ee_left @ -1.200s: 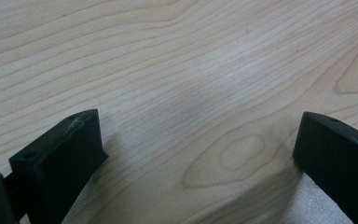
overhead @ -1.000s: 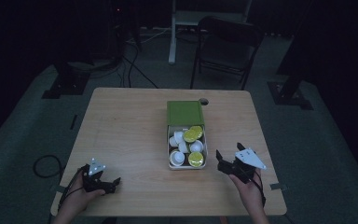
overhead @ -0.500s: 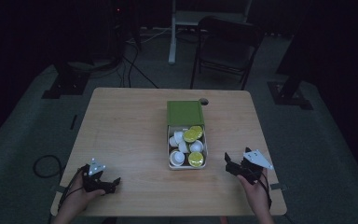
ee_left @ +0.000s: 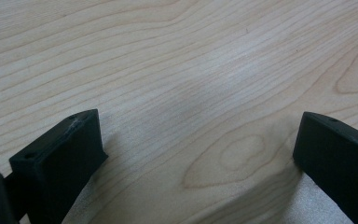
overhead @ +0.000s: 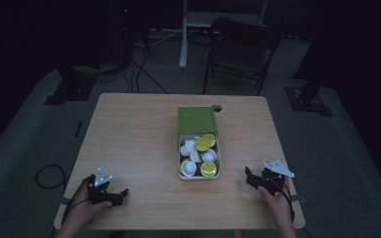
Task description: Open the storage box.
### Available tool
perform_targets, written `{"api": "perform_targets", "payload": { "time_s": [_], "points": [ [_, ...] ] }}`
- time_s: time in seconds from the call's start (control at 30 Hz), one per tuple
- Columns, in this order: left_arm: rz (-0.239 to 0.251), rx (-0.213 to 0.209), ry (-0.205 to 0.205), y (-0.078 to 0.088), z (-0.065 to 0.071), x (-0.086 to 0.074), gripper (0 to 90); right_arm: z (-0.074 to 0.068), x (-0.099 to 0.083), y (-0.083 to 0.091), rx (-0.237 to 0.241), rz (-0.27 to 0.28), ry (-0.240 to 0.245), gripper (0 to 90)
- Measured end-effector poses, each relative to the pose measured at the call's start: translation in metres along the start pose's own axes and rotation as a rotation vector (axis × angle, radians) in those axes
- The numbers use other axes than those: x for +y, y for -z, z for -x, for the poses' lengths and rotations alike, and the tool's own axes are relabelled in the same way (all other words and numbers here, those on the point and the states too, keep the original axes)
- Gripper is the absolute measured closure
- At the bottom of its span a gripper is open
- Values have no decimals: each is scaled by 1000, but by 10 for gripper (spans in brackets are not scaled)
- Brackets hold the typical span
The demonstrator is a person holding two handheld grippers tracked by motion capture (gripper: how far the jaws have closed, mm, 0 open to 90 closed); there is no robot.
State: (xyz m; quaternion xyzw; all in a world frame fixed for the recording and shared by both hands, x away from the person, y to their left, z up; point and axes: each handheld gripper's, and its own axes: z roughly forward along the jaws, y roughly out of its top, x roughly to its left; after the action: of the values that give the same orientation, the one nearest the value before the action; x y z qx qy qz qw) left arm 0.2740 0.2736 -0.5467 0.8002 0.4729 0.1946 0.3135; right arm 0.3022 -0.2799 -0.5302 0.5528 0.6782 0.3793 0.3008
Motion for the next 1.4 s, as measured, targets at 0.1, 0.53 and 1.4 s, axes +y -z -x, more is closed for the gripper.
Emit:
{"api": "perform_targets", "payload": {
  "time_s": [0.1,0.53,1.4],
  "points": [
    [0,0,0,0,0,0,18,4,-3,-3,-1,-31,-9,127],
    [0,0,0,0,0,0,17,15,-11,-8,13,-124,-10,127],
    [0,3,2,0,0,0,17,21,-17,-11,-3,-204,-6,116]
  ]
}}
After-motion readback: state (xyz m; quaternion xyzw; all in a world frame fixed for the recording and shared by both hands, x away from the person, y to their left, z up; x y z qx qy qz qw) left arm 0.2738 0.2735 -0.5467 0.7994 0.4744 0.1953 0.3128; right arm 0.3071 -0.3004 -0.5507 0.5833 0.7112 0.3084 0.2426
